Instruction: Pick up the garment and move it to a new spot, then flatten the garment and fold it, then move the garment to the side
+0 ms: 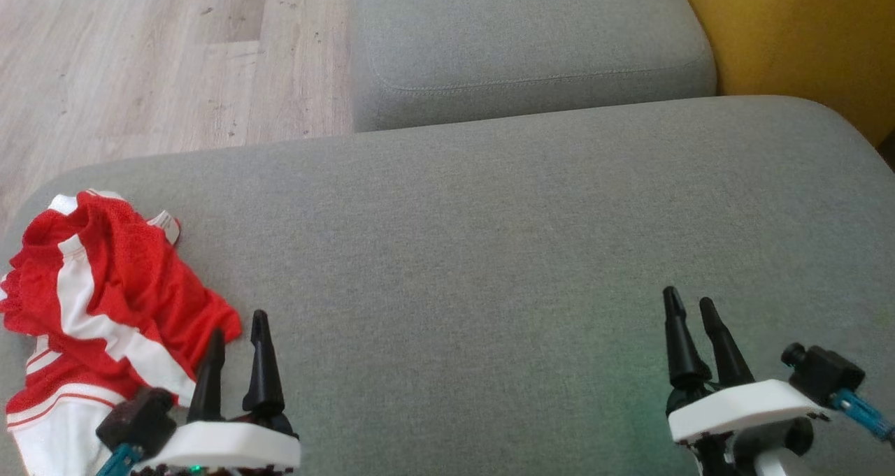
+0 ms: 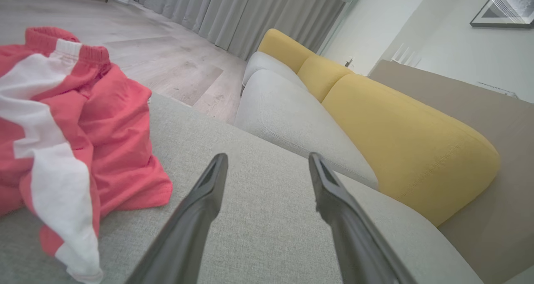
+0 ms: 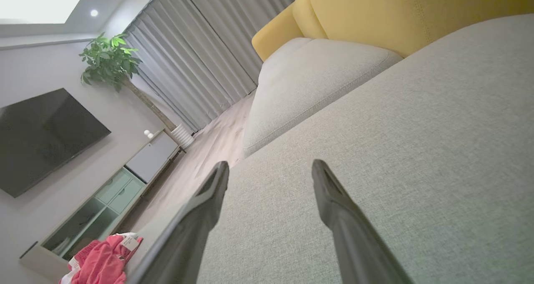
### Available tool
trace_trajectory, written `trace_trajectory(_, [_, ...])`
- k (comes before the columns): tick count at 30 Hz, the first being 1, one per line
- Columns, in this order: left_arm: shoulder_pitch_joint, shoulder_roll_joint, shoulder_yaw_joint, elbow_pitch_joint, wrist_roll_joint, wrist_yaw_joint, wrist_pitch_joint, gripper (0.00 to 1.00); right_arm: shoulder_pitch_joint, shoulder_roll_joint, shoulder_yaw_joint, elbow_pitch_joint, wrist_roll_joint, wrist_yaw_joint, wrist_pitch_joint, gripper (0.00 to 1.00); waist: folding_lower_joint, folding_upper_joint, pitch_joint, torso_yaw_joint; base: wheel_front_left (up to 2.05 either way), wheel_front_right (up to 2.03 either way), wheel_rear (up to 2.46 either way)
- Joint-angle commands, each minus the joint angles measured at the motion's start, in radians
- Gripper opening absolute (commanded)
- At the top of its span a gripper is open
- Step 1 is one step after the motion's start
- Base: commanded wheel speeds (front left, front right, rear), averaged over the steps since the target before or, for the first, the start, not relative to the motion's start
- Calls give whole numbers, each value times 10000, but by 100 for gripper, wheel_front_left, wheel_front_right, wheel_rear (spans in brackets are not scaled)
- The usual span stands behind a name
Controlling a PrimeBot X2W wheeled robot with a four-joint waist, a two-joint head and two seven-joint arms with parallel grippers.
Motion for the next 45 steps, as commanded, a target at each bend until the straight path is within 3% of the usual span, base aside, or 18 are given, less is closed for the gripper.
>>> trace_trajectory(1, [-236,177,70,-463,363,44,-153,100,-247,-57,227,-425,-372,-5,-157,100,0,0,-10,-4,0,0,0])
trace_trajectory(31, [126,244,-452,-1020,4055,369,-1002,100,-127,-70,1052,-803,-4051,-6,-1012,100,0,0,-263,-67,0,0,0])
trace_trajectory(45, [487,-10,-191,-1085,5645,180,-1441,100,-9,-78,1348,-755,-5686,-7,-1454,100,0,0,-504,-163,0,0,0])
